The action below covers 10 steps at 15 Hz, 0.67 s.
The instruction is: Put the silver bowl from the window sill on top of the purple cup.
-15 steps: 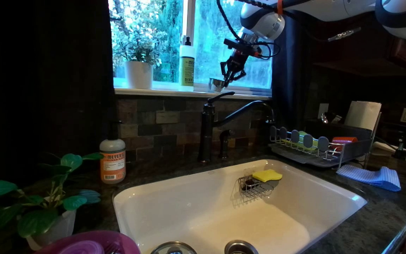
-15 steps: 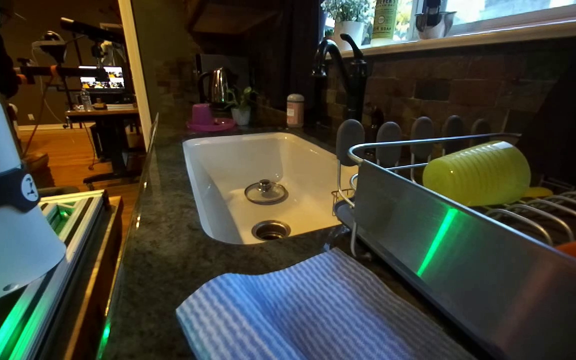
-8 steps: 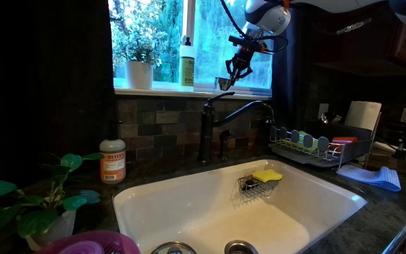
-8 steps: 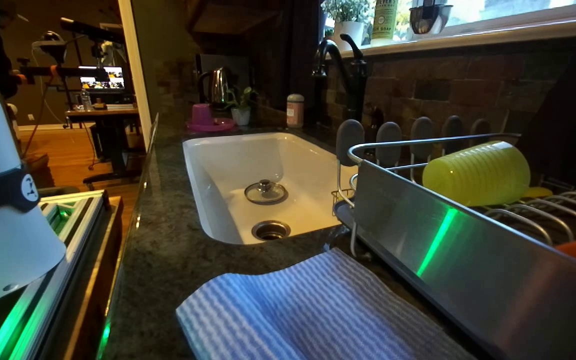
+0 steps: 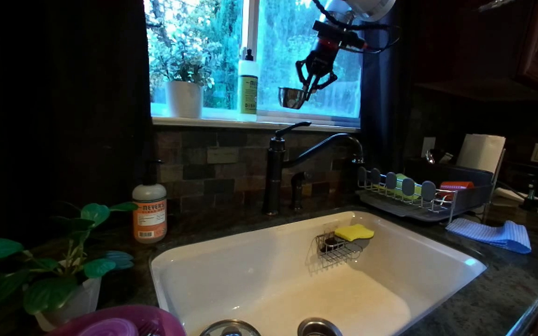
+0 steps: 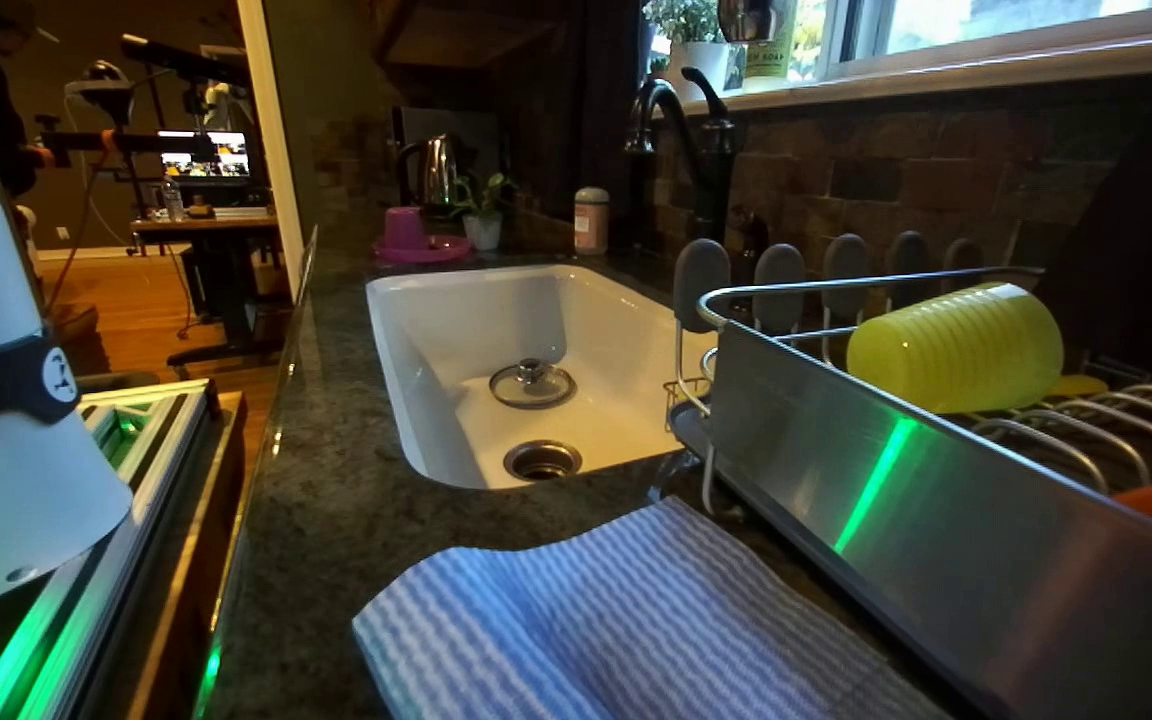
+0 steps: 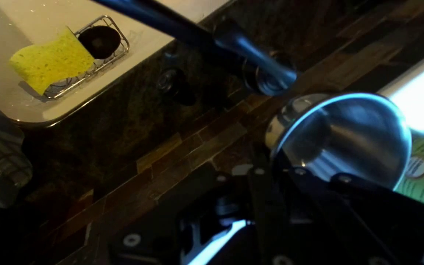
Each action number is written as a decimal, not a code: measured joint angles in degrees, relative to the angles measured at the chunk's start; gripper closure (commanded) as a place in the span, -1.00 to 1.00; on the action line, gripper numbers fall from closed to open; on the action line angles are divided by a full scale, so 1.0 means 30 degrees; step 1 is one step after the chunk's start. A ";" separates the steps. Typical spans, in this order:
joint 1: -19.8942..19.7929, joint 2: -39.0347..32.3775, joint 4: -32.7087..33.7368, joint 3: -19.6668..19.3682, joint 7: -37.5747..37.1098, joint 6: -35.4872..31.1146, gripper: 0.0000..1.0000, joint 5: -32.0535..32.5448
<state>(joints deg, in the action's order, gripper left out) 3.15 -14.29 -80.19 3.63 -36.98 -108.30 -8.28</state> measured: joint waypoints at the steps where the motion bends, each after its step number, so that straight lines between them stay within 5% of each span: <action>1: 0.0238 0.0402 -0.0241 0.0167 0.0495 0.0365 0.97 0.0010; 10: 0.2509 -0.0161 0.1001 0.1424 0.3011 0.5459 0.87 0.0028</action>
<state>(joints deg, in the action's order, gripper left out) 10.68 -14.77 -77.19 7.90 -27.95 -91.93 -8.19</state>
